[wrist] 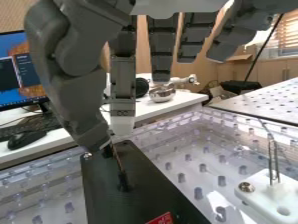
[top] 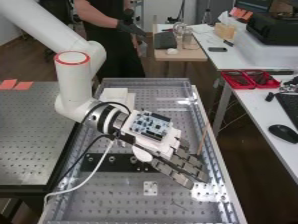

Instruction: Grab the drill bit and place it in the clear container

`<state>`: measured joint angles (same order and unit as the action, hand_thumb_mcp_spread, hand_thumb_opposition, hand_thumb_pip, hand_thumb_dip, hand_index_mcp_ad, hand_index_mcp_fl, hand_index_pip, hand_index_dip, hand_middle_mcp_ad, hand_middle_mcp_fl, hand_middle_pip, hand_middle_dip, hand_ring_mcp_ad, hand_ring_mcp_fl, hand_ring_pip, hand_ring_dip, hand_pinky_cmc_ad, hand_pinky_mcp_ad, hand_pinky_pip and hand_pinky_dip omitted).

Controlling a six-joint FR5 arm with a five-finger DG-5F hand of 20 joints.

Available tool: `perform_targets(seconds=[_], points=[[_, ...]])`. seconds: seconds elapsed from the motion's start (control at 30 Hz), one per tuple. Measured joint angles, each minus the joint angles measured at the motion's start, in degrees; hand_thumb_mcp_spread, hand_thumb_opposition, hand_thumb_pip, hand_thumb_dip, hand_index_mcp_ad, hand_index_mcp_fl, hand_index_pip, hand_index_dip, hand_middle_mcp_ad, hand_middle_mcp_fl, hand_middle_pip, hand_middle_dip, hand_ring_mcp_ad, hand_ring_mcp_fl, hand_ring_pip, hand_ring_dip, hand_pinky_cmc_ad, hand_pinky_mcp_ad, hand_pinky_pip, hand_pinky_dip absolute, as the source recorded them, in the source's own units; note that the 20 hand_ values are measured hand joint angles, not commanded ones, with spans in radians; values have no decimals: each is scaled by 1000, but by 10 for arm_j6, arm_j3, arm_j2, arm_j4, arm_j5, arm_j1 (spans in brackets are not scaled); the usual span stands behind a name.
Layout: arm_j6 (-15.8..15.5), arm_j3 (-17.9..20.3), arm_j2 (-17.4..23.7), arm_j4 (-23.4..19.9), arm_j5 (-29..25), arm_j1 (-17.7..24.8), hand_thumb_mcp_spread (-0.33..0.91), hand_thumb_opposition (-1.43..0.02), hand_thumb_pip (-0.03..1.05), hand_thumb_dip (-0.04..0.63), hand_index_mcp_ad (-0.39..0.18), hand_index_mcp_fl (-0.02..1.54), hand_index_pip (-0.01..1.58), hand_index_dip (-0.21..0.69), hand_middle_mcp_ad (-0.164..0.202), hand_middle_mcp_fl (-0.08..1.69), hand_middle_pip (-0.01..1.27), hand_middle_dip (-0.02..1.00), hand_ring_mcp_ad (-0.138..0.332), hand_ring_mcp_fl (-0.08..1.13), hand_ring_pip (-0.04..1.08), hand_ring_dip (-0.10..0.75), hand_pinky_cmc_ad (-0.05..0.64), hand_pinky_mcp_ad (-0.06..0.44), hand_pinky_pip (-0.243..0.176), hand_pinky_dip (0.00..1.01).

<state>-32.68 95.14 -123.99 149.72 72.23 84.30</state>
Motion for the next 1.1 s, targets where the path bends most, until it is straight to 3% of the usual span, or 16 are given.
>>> perform_targets(seconds=[0.6,1.1], points=[[-5,-2,-4,3,0,0,529,-848,520,253,-131,508,1087,346,63,215,113,222,66,47,80,21,278,101,-94,178],[-5,-12,-11,6,4,-3,630,-929,518,253,-171,592,1199,335,63,244,110,222,66,49,77,23,279,101,-94,178]])
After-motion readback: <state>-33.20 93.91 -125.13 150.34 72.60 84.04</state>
